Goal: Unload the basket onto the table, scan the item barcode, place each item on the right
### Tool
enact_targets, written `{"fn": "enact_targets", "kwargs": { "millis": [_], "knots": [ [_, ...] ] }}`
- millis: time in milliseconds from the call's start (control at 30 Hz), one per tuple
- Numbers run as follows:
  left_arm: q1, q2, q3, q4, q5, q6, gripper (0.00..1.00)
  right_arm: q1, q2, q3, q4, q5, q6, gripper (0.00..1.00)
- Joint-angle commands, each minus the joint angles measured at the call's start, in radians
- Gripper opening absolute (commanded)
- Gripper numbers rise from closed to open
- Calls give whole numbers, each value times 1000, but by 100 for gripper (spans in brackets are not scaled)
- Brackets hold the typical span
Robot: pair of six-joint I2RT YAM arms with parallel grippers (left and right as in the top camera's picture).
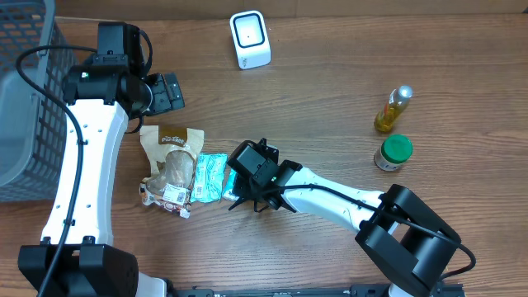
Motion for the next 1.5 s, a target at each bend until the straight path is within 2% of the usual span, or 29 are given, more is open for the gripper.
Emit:
{"fn": "enact_targets", "kwargs": {
  "millis": [0,33,100,300,500,667,933,1467],
  "knots": [
    [2,-6,13,4,-9,15,100,-7,3,-5,3,18,-25,18],
    [2,-6,13,4,-9,15,100,-7,3,-5,3,26,-25,18],
    [2,-6,13,3,-9,15,100,-7,5,-7,3,42,-25,10],
    [2,-6,13,4,-9,15,100,-7,19,-8,3,43,-31,4],
    [2,-6,13,3,-9,15,100,-10,19,-7,-17,44,-56,4],
    [2,-6,13,4,-9,15,100,-37,-5,-7,-56,40,-150,4],
    [2,-6,13,4,-9,15,99,-92,-33,-6,-139,40,-150,4],
    [2,-6,13,4,-9,15,100,-129,-34,-6,-170,40,-179,4]
  ]
}}
